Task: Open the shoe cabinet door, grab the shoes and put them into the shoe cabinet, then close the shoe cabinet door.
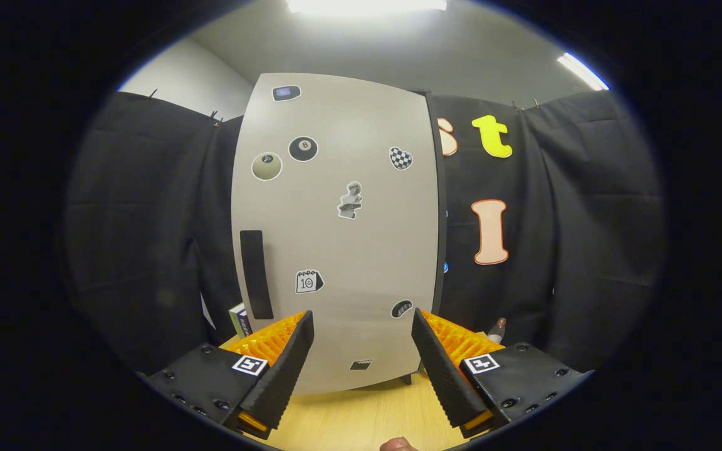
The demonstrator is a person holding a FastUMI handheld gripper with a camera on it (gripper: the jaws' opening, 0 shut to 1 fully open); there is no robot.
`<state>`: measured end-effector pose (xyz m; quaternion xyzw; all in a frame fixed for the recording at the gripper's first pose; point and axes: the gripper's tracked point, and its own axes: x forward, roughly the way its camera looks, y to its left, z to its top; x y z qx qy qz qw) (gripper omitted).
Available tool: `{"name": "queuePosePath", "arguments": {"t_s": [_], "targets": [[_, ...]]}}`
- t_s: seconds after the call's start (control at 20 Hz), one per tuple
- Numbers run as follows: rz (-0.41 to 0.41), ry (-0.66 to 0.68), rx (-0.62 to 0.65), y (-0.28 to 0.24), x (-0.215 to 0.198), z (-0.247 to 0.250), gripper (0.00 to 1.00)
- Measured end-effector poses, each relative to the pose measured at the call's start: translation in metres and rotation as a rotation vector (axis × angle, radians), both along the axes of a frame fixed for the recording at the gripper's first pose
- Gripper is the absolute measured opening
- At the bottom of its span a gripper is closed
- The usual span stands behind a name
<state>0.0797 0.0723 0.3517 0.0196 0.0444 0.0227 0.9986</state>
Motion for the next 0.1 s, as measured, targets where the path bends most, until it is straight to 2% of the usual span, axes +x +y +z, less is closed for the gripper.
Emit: {"name": "queuePosePath", "arguments": {"t_s": [0.1], "targets": [[-0.004, 0.004, 0.008, 0.0008, -0.0015, -0.0013, 0.98]]}}
